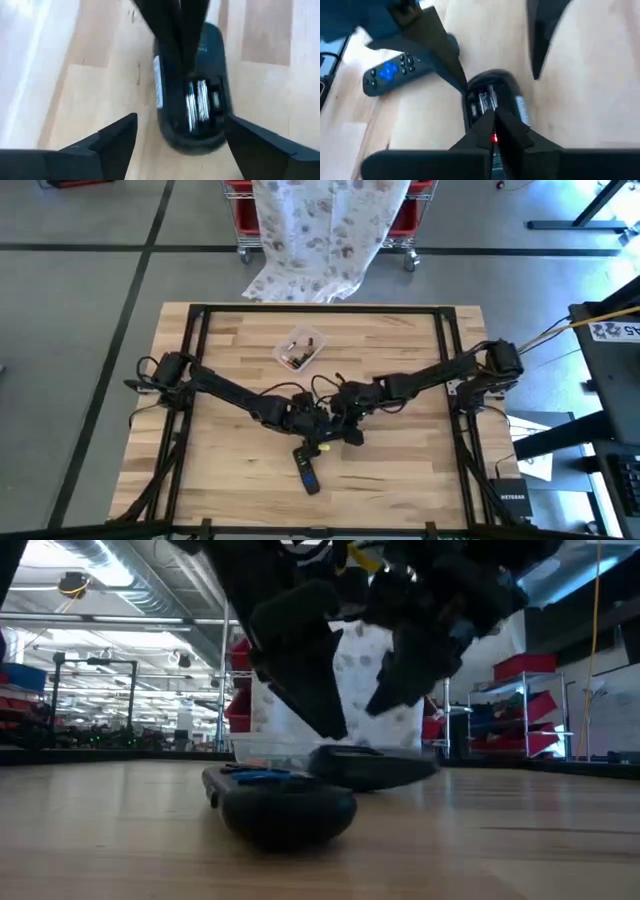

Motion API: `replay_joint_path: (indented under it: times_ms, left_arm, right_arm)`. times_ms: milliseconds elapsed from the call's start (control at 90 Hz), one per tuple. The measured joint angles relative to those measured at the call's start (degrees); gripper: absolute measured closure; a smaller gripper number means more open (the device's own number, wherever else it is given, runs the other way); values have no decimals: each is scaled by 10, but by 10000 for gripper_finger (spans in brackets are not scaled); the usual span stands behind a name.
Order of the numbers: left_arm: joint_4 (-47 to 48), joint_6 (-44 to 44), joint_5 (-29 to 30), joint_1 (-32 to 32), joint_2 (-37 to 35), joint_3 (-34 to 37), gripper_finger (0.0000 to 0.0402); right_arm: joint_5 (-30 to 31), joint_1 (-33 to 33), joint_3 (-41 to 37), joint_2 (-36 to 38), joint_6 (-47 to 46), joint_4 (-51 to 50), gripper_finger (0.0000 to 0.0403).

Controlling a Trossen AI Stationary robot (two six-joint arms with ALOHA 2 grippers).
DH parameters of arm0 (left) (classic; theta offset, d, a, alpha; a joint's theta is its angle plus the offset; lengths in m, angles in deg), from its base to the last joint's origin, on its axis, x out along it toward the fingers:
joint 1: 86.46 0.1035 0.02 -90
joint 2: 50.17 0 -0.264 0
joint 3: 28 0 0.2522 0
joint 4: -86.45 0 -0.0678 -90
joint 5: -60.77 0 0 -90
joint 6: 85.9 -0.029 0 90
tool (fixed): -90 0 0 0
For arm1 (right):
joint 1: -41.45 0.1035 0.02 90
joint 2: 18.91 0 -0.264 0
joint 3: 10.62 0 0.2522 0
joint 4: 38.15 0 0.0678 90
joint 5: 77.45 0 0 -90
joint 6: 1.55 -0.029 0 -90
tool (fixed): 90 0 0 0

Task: Insert battery
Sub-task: Insert the silver battery into the mouse

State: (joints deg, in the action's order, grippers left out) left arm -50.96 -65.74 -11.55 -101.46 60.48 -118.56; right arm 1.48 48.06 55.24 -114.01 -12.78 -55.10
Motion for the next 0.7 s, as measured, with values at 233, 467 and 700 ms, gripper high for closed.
replay_joint_path:
  times_ms: [233,467,700]
  left_arm:
    - [29,7,-1,-3,-1,-14,125]
    - [-80,-143,-7,-3,3,-14,125]
    - [-141,-95,-11,-4,48,-14,125]
  right_arm:
    - [17,0,0,47,33,-105,403]
    - [85,1,-3,42,86,-151,399]
    - [91,1,-3,42,54,-152,390]
